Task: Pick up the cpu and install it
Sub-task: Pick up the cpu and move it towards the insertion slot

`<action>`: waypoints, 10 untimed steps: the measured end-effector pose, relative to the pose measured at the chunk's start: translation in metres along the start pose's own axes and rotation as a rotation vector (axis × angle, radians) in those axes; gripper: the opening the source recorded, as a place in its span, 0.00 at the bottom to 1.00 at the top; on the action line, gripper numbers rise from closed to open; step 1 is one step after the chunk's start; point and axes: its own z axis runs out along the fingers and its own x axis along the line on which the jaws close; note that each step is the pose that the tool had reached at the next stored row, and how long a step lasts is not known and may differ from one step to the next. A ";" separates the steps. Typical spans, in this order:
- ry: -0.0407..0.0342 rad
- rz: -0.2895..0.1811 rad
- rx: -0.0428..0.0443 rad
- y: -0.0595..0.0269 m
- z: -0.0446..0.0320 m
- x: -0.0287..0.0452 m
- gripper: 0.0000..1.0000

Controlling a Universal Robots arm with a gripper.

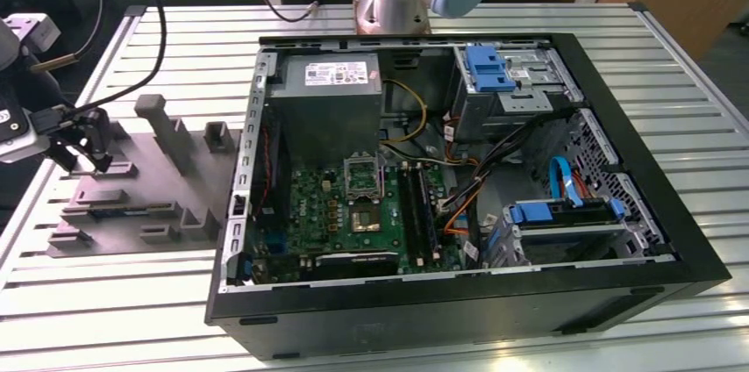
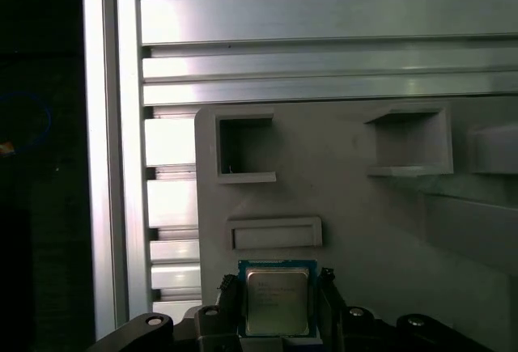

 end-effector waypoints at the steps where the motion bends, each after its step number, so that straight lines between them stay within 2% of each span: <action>1: 0.0000 0.000 0.0000 0.0000 -0.0001 0.0000 0.47; 10: 0.0002 0.000 0.0001 0.0000 -0.0018 0.0000 0.47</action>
